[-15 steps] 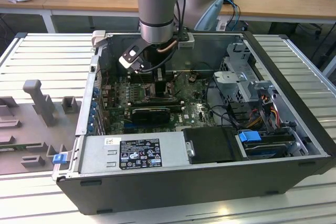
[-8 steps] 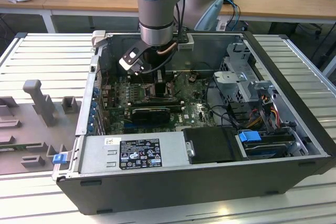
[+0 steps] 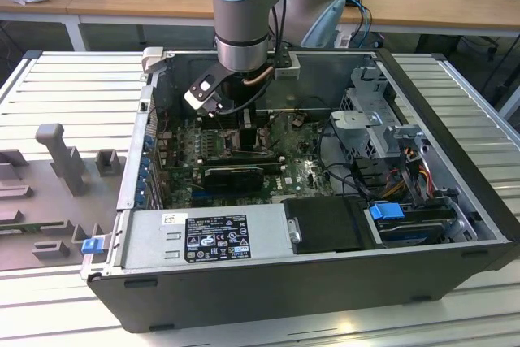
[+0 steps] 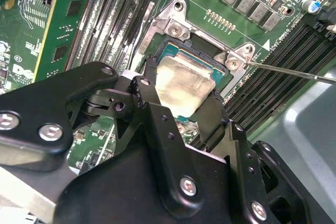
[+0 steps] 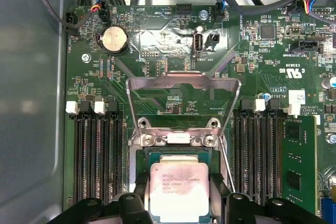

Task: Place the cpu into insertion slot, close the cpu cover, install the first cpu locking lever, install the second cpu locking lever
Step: 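Place the cpu into insertion slot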

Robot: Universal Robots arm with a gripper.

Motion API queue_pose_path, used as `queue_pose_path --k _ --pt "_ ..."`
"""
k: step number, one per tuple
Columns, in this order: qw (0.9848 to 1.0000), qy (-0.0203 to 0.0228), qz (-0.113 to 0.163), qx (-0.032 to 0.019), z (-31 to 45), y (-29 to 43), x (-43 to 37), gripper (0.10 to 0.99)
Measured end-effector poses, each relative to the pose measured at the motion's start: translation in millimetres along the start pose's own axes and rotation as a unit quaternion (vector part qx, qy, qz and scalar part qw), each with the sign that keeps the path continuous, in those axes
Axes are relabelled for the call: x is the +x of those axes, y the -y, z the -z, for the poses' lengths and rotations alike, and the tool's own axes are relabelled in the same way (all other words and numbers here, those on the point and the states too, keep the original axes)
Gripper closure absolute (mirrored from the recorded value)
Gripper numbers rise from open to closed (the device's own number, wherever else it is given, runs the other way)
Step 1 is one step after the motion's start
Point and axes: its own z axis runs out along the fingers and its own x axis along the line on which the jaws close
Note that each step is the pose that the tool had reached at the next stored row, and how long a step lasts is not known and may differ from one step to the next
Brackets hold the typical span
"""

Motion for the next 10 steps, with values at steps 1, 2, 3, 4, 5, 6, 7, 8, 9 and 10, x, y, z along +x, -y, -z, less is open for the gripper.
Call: queue_pose_path --k 1,2,3,4,5,6,7,8,9,10 --pt "1.0 0.0 0.0 0.0 0.0 0.0 0.0 0.545" --pt "1.0 0.0001 0.0 0.0 0.0 0.0 0.0 0.545" --pt "1.0 0.0002 0.0 0.0 0.0 0.0 0.0 0.471" --pt "1.0 0.0003 0.0 0.0 0.0 0.0 0.0 0.471" --pt "1.0 0.0004 0.0 0.0 0.1 0.0 0.0 0.471" --pt "1.0 0.0002 0.0 -0.0001 0.4 -0.1 0.1 0.471" --pt "1.0 0.0003 0.0 0.0 0.8 -0.1 0.0 0.471" --pt "1.0 0.0003 0.0 0.0 1.2 -0.1 0.0 0.471" --pt "1.0 0.0003 0.0 0.0 2.3 -0.1 0.0 0.471" --pt "1.0 0.0003 0.0 0.0 4.4 -0.3 0.1 0.471"
